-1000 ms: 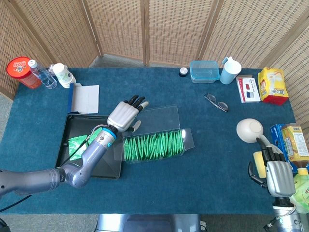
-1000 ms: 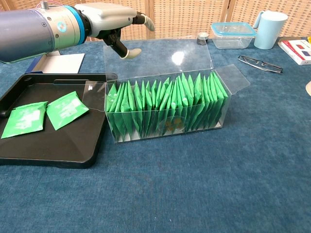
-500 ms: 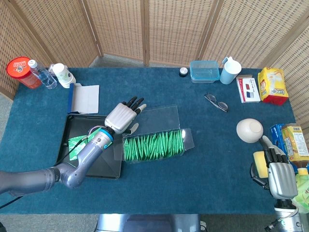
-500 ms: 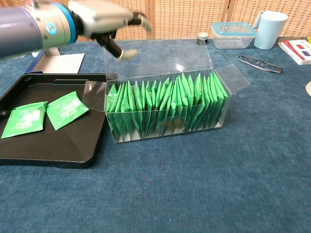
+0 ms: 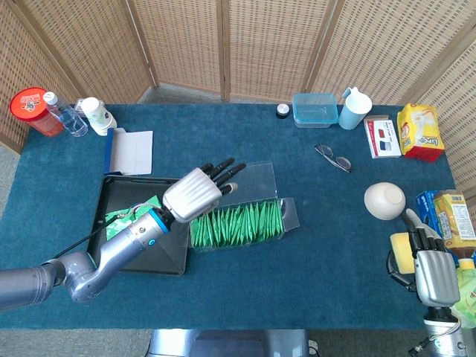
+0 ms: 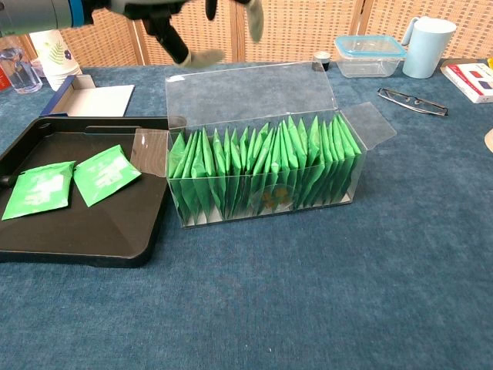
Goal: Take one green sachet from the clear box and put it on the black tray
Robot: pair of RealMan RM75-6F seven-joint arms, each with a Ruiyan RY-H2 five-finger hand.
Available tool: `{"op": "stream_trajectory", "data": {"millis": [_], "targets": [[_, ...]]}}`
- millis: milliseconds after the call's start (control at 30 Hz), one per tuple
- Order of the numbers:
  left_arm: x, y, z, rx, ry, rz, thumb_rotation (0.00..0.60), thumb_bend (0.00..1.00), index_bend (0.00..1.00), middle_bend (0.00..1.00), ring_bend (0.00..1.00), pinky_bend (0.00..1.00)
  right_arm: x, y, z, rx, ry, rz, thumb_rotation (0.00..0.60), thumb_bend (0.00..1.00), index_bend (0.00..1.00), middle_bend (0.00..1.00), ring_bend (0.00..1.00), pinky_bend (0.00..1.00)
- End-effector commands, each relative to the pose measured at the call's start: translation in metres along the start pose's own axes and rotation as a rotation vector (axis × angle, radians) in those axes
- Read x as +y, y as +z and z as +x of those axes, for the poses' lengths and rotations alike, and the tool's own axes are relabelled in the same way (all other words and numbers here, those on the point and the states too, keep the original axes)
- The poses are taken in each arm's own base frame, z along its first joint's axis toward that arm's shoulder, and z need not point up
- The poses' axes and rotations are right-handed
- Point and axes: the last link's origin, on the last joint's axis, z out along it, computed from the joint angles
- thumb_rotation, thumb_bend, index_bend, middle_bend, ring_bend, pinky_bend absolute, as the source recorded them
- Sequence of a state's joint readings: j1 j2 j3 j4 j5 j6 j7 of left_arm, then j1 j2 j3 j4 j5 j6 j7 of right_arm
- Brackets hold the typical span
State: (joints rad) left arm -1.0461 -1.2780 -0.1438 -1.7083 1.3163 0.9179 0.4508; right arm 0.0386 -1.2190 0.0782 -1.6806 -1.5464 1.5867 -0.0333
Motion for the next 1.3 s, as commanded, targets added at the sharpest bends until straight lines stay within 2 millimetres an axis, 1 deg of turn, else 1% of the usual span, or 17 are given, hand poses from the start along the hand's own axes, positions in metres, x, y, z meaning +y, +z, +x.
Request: {"op": "stream_trajectory", "data": {"millis": [33, 133, 267, 433, 667, 967, 1300], "targets": [[0.001, 0.005, -0.004, -0.045, -0.001, -0.02, 0.6, 0.44, 0.33, 0.03, 0.0, 0.3, 0.002, -0.001, 0.0, 0.003, 0.002, -0.005, 0.249, 0.58, 0.0, 0.09, 0.17, 0.19], [0.005, 0.013, -0.01, -0.076, 0.007, -0.04, 0.6, 0.44, 0.34, 0.03, 0.0, 0.29, 0.003, -0.002, 0.001, 0.009, 0.007, -0.011, 0.248, 0.58, 0.0, 0.09, 0.17, 0.19], [0.016, 0.027, -0.018, -0.112, 0.025, -0.078, 0.6, 0.44, 0.35, 0.03, 0.0, 0.28, 0.005, -0.004, 0.0, 0.006, 0.01, -0.016, 0.249, 0.58, 0.0, 0.09, 0.17, 0.19], [0.027, 0.042, -0.023, -0.124, 0.044, -0.1, 0.6, 0.44, 0.36, 0.03, 0.0, 0.28, 0.006, -0.004, -0.001, 0.005, 0.013, -0.02, 0.248, 0.58, 0.0, 0.09, 0.17, 0.19], [0.036, 0.06, -0.029, -0.143, 0.053, -0.104, 0.6, 0.44, 0.37, 0.03, 0.0, 0.28, 0.007, -0.002, -0.001, 0.004, 0.014, -0.019, 0.247, 0.58, 0.0, 0.09, 0.17, 0.19], [0.045, 0.07, -0.034, -0.17, 0.051, -0.108, 0.6, 0.44, 0.38, 0.03, 0.0, 0.28, 0.01, -0.004, -0.001, 0.008, 0.016, -0.03, 0.248, 0.58, 0.0, 0.09, 0.17, 0.19], [0.044, 0.072, -0.042, -0.21, 0.063, -0.098, 0.6, 0.44, 0.41, 0.03, 0.0, 0.28, 0.012, -0.005, -0.001, 0.011, 0.019, -0.039, 0.249, 0.58, 0.0, 0.09, 0.17, 0.19]]}}
